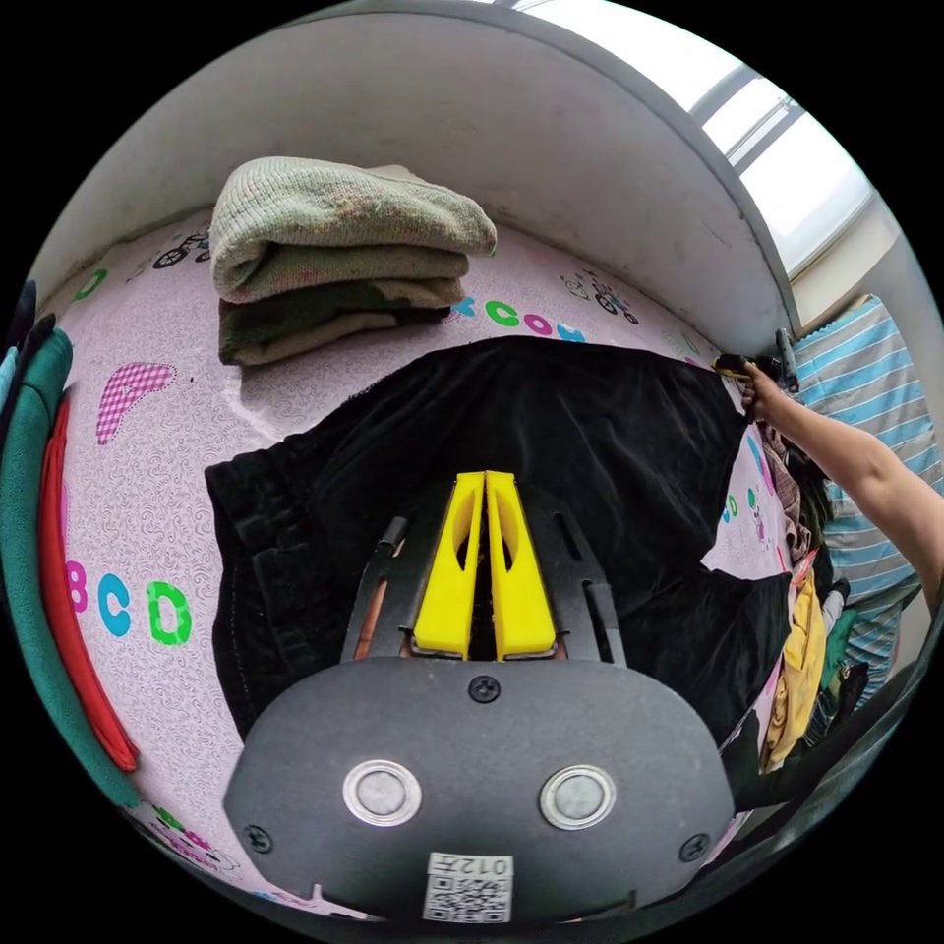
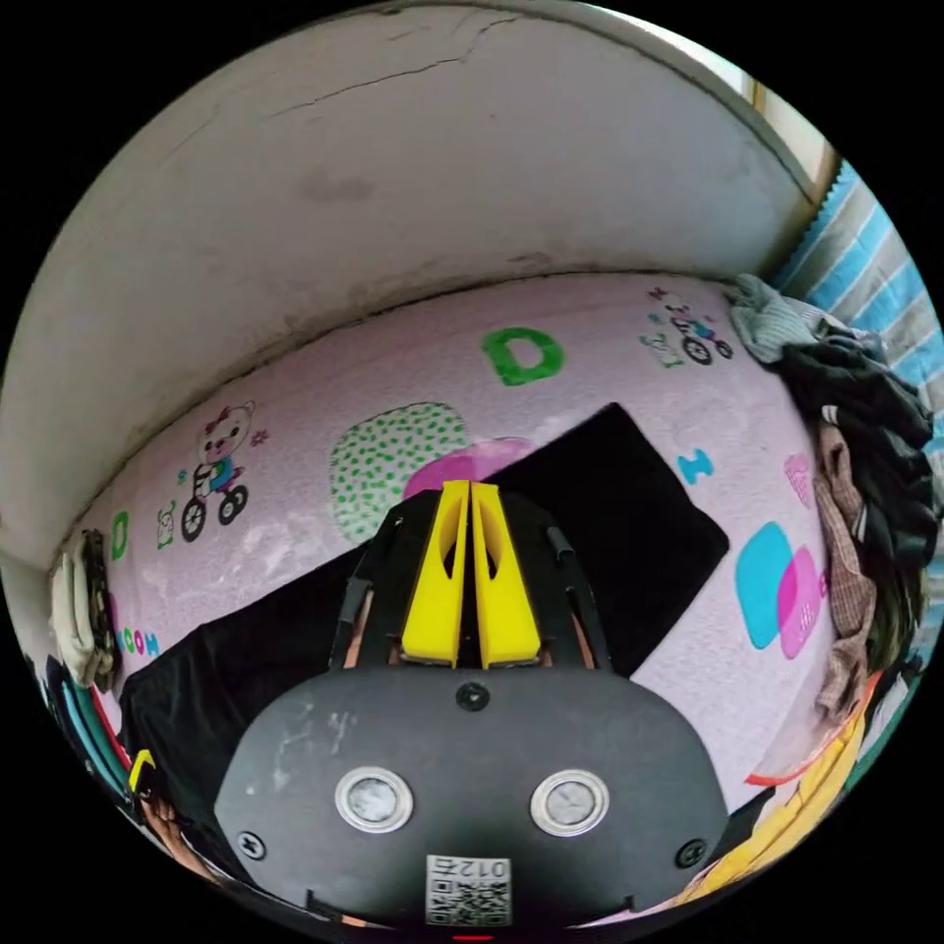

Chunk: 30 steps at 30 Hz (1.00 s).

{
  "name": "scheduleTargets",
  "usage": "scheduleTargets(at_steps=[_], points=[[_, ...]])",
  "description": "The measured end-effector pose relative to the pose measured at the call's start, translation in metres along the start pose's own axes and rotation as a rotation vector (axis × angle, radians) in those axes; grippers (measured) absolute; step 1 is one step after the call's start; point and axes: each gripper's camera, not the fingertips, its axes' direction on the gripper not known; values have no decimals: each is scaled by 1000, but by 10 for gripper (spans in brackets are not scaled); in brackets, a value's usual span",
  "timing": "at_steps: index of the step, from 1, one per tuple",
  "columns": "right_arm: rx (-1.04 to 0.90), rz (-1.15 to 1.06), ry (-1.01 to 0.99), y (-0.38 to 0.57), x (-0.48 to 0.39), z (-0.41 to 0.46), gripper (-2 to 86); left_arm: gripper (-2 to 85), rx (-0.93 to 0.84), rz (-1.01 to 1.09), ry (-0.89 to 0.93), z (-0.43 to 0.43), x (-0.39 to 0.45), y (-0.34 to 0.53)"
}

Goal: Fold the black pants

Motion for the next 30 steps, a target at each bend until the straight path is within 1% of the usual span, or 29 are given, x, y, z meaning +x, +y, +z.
scheduleTargets(at_steps=[2, 5, 10, 13, 15, 19, 21, 22, 24, 26, 30], points=[[13, 64, 4, 2, 31, -8, -10, 8, -1, 6, -9, 0, 1, -1], [9, 110, 17, 7, 55, -7, -9, 7, 3, 16, -16, 1, 3, -1], [-47, 112, -3, 2, 57, 17, -9, 5, 11, 11, 4, 3, 1, 0], [-35, 96, 25, -9, 49, 26, -10, 2, 13, 12, 4, 4, 2, 0], [-37, 103, 10, -16, 50, 28, -10, 1, 18, 15, -1, 5, 4, 0], [-133, 155, -62, -29, 62, 19, -10, 3, 26, 10, 0, 7, 7, 1], [-103, 110, 1, -25, 59, 1, -10, 5, 15, 17, -4, 7, 11, 1], [-88, 102, 39, -19, 60, -11, -10, 6, 6, 35, -17, 6, 16, 0], [-95, 109, 12, -4, 63, -24, -10, 7, -10, 73, -38, 4, 27, -1], [-94, 52, -28, 23, 55, -37, -9, 8, -12, 149, -24, 0, 41, -1], [-123, -25, -23, 62, 30, -42, -10, 7, -93, 316, 76, 2, 72, 3]])
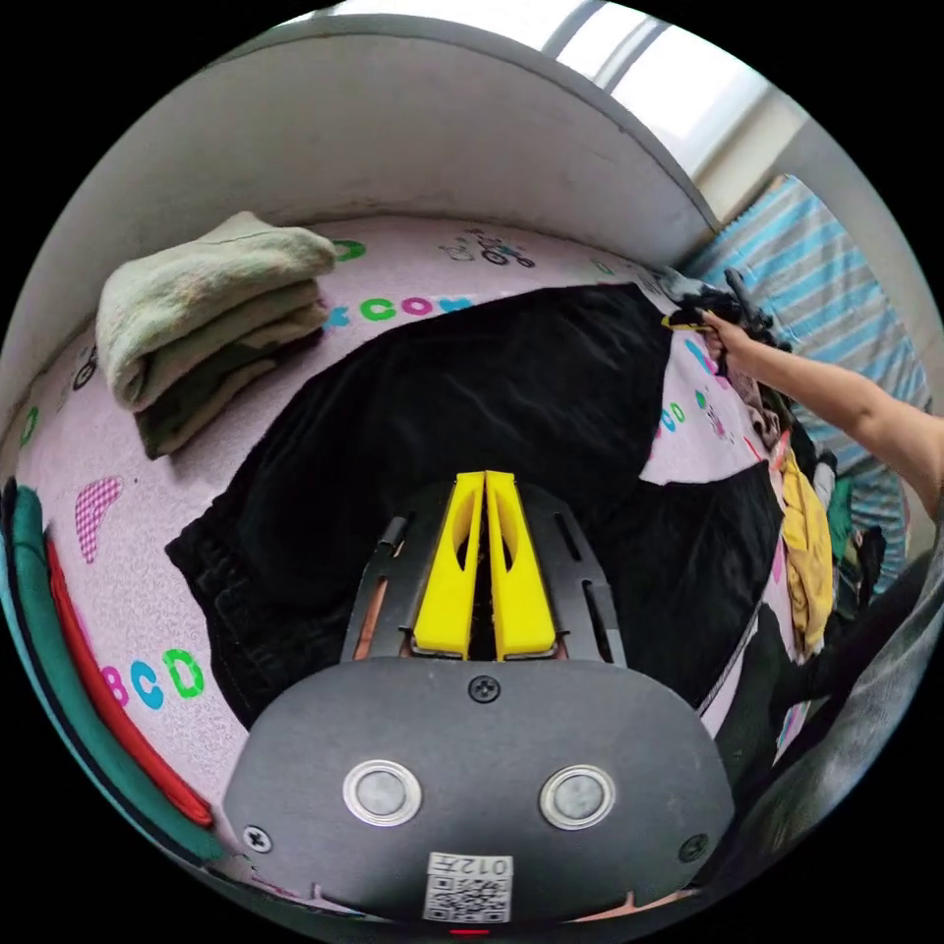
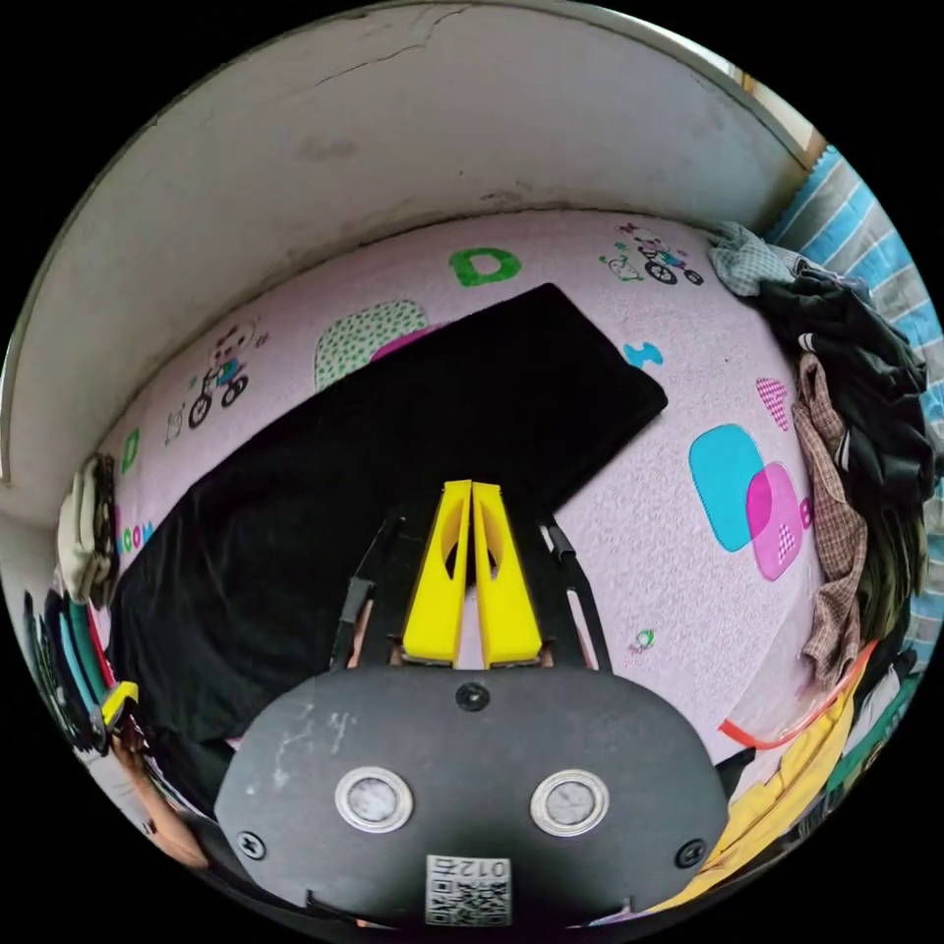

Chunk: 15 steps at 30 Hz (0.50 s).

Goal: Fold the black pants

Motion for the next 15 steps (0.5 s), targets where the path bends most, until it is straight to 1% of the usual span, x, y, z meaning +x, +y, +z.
scheduleTargets(at_steps=[2, 5, 7, 9, 12, 14, 15], points=[[-19, -37, 34, 10, -15, 7, -10, 7, -23, 41, -8, 5, 10, 2], [-83, -25, 91, 3, -24, 22, -10, 6, -77, 60, -70, 16, 18, 4], [-48, -20, 97, -3, -28, 21, -10, 4, -99, 45, -127, 24, 18, 4], [-44, -10, 102, -10, -31, 22, -10, 2, -94, 22, -168, 29, 16, 5], [-37, 21, 101, -18, -37, 22, -9, 1, -68, -32, -151, 32, 14, 3], [-57, 38, 145, -18, -50, 15, -8, 0, -57, -53, -179, 31, 15, 2], [-37, 37, 165, -15, -56, 10, -8, 1, -48, -55, -201, 28, 17, 2]])
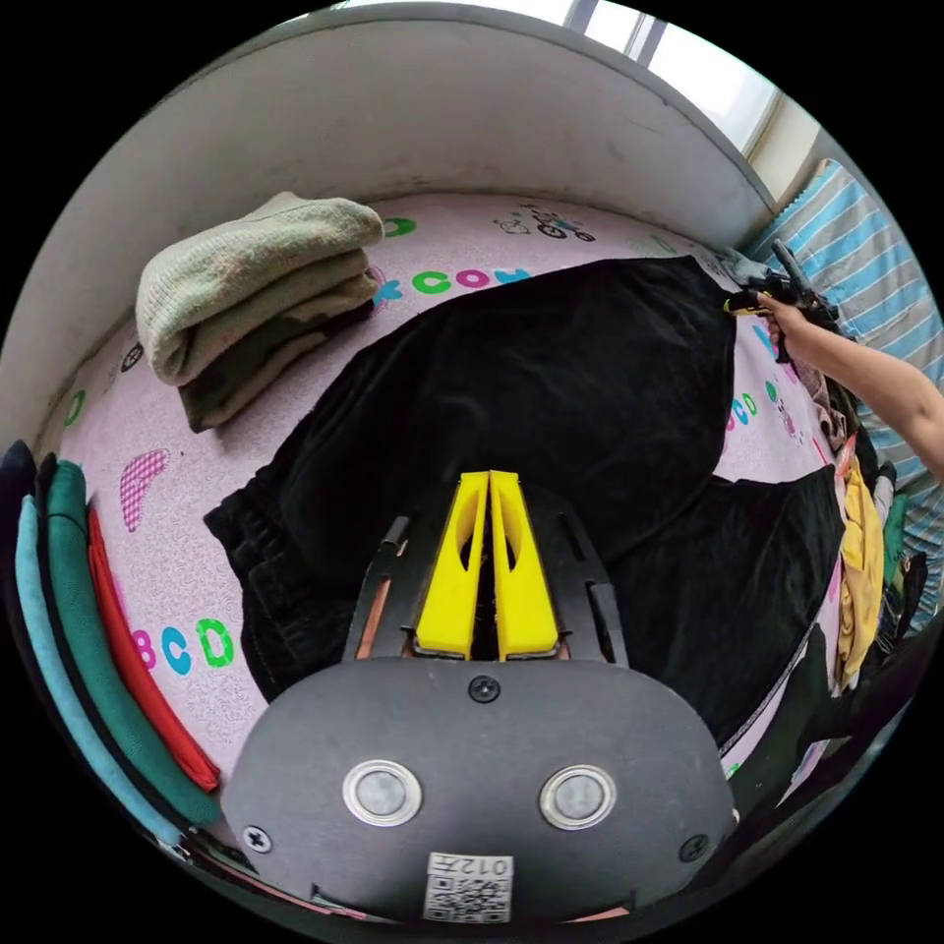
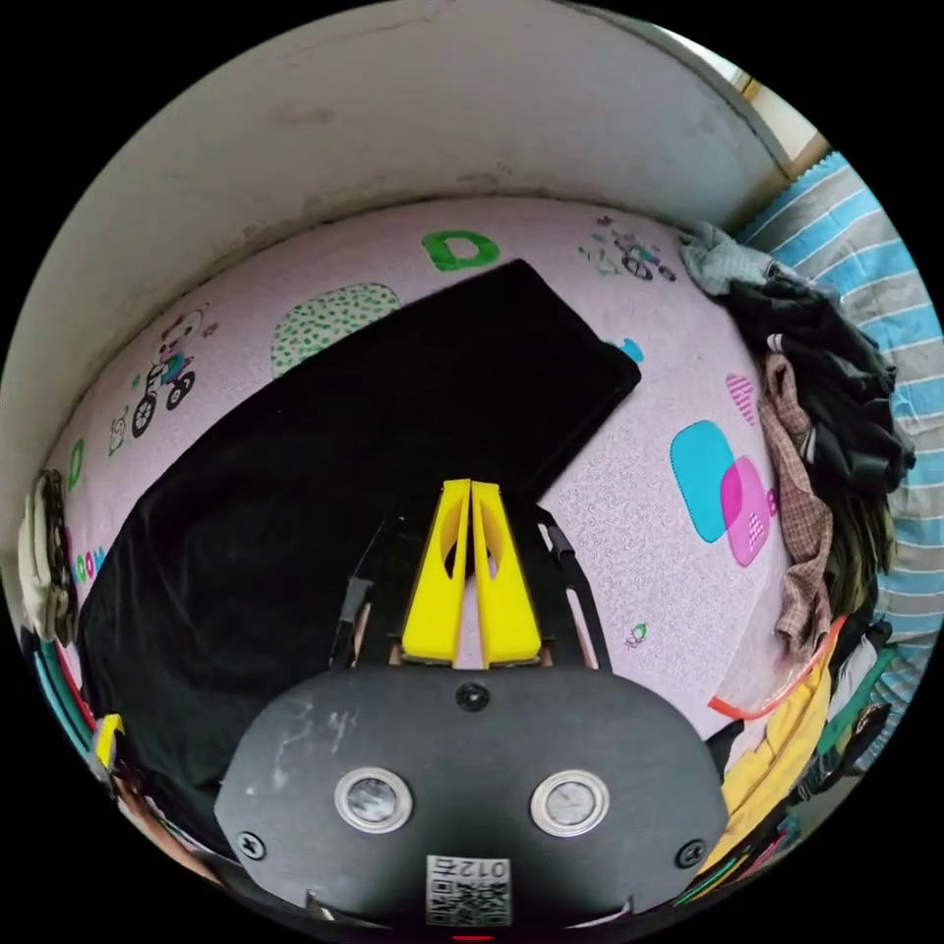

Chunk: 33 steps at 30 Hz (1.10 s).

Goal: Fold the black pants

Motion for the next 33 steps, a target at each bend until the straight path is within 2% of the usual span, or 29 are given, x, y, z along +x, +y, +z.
scheduleTargets(at_steps=[1, 3, 5, 7, 11, 14, 21, 27, 30, 33], points=[[55, -34, -11, 11, -15, -16, -7, 1, 19, -5, -17, -6, 1, 0], [87, -170, -167, 36, -48, -39, -3, 2, 51, 39, 10, -15, 5, -1], [71, -427, -398, 87, -106, -69, 10, 3, 50, 99, 85, -19, 10, -1], [56, -601, -471, 129, -151, -88, 27, 4, 41, 144, 92, -19, 17, 0], [12, -966, -497, 213, -239, -114, 42, 8, -29, 248, 36, -14, 34, 2], [1, -1087, -446, 247, -276, -118, 36, 10, -67, 322, 41, -9, 48, 4], [-78, -1042, -329, 250, -322, -104, -5, 7, -113, 234, -134, 14, 44, 3], [-74, -970, -383, 239, -333, -112, -9, 1, -79, 126, -117, 17, 24, 3], [-102, -937, -412, 240, -330, -116, -9, 0, -86, 47, -32, 16, 10, 4], [-99, -856, -412, 246, -324, -133, -6, 1, -21, -19, -36, -1, -3, 7]])
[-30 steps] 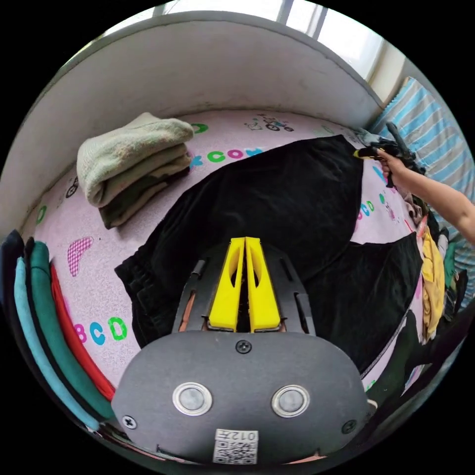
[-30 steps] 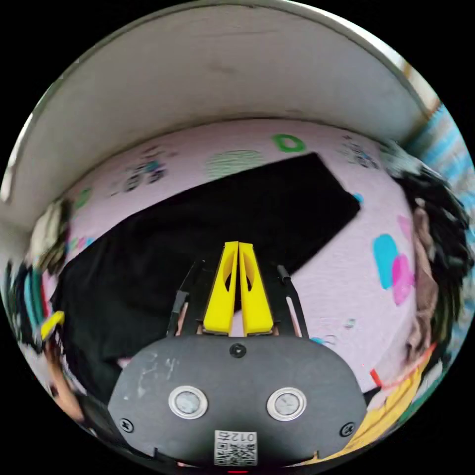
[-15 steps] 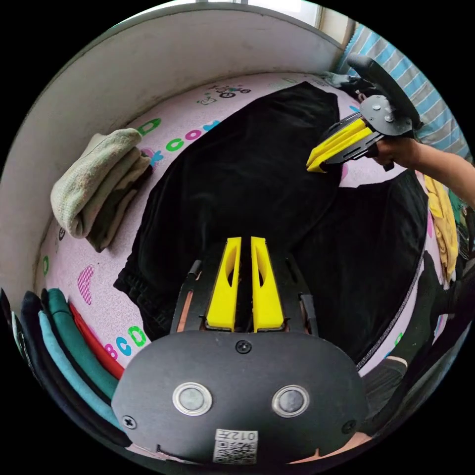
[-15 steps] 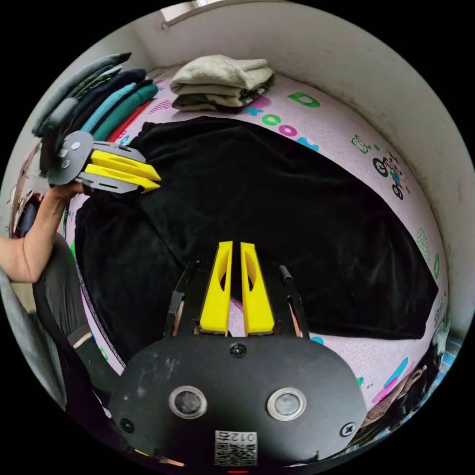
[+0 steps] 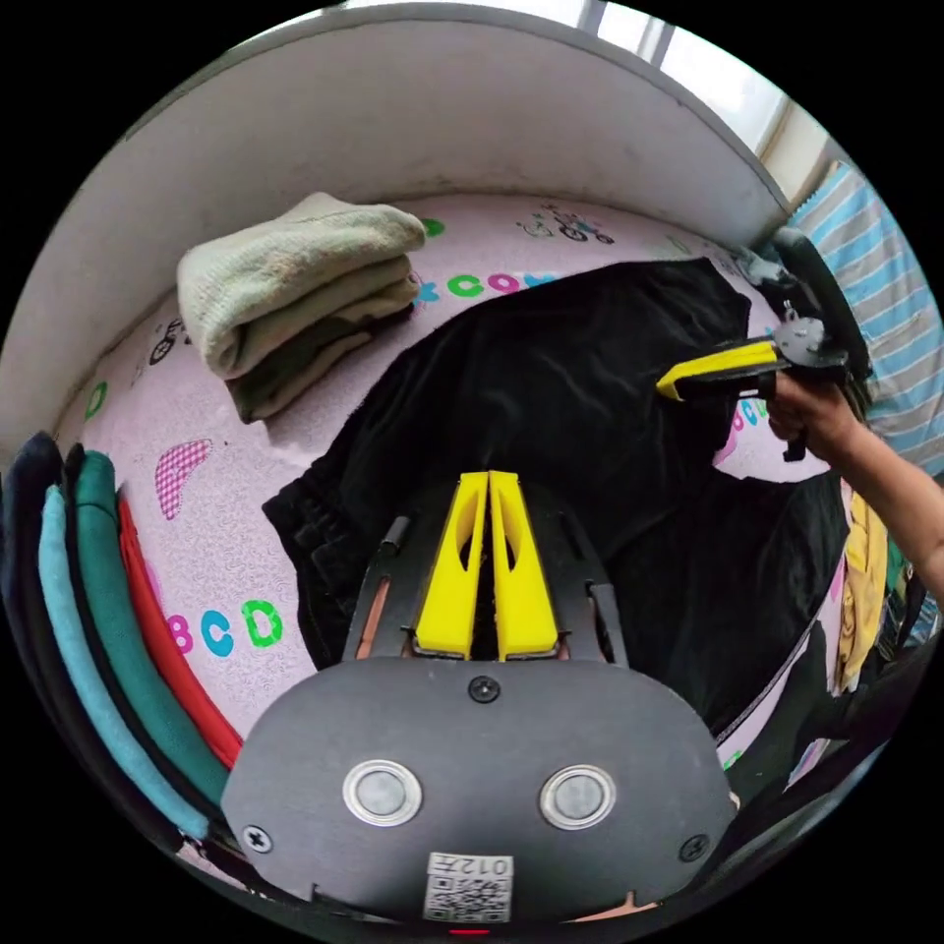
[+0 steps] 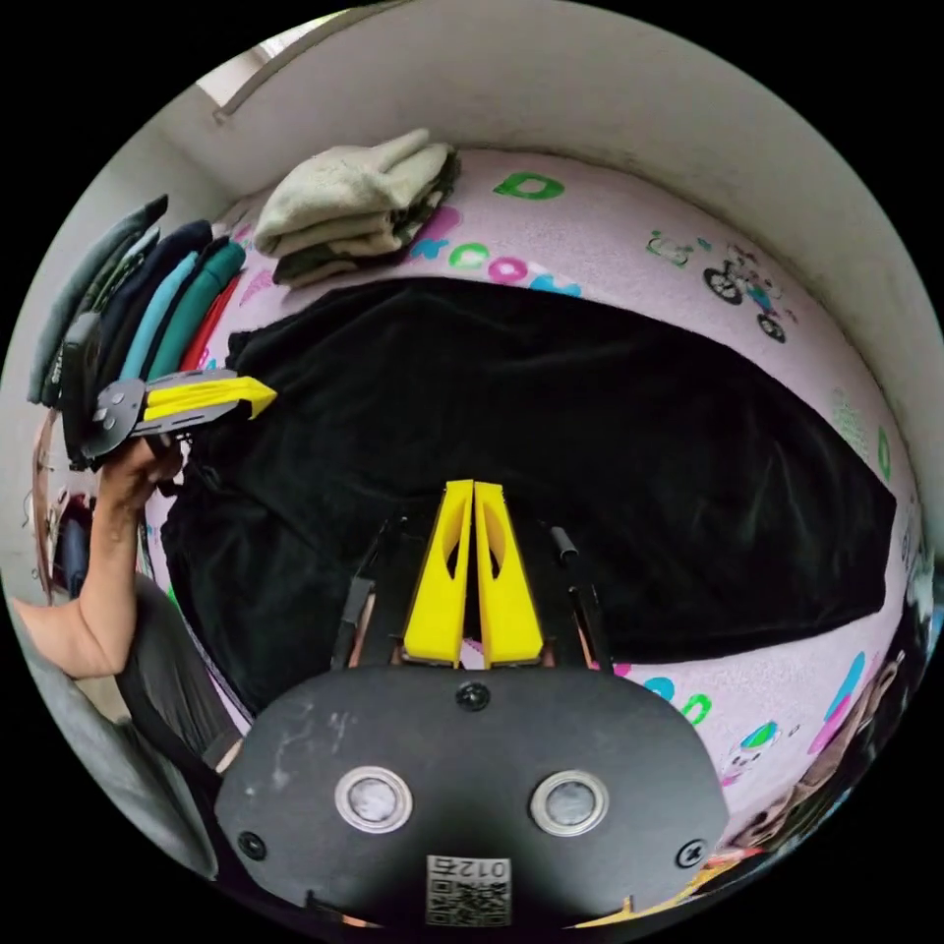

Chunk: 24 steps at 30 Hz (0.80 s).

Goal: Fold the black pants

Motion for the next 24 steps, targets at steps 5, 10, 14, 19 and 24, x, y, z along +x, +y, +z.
scheduleTargets(at_steps=[5, 10, 14, 19, 24], points=[[257, 158, -82, 21, -49, -25, 23, 2, 94, -149, 59, -1, -14, 8], [278, 166, 84, 15, -105, -1, 48, 1, 76, -240, -91, 19, -14, 16], [337, 121, 207, 21, -130, 12, 59, 4, 120, -281, -55, 25, -24, 23], [328, 85, 290, 24, -155, 6, 60, 7, 162, -299, -22, 31, -29, 29], [329, 92, 272, 30, -159, -5, 61, 6, 157, -257, -131, 36, -15, 29]])
